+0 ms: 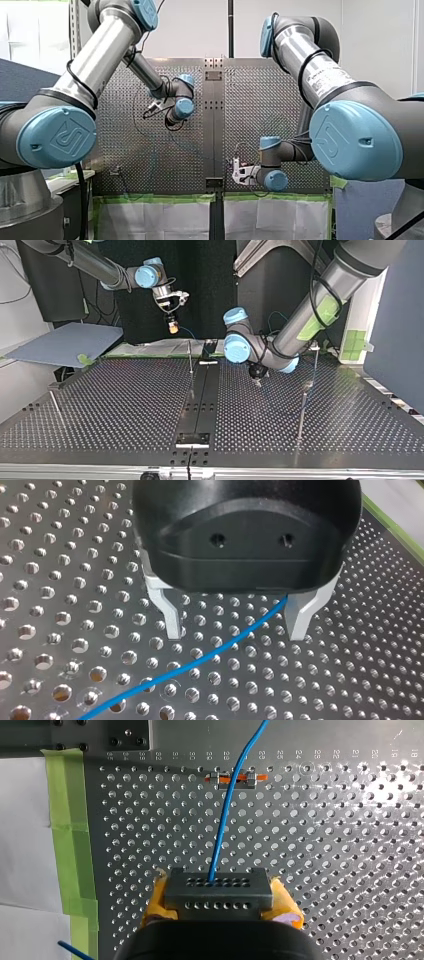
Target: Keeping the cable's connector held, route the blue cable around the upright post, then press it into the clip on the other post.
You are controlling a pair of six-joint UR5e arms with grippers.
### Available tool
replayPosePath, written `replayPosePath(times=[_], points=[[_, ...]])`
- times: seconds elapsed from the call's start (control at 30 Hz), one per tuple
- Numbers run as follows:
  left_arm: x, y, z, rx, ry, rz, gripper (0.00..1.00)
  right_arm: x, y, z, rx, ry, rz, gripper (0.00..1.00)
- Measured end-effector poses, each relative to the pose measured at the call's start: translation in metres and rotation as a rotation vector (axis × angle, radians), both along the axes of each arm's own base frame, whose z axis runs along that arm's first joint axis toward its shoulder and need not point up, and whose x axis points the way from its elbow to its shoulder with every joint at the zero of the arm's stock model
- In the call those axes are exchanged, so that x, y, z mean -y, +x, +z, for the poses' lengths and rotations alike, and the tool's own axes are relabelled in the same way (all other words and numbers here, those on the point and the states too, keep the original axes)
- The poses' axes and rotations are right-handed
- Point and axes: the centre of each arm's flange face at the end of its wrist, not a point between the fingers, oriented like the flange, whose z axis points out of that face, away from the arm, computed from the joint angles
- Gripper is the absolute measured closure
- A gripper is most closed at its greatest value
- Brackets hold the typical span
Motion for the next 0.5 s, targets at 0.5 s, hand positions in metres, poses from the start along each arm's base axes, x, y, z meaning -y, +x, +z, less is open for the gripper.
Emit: replayPosePath(times=[0.5], points=[[0.008, -0.001, -0.039, -0.081, 0.039, -0.047, 0.0, 0.0, 0.0, 0.0, 0.0, 0.0, 0.0, 1.0]])
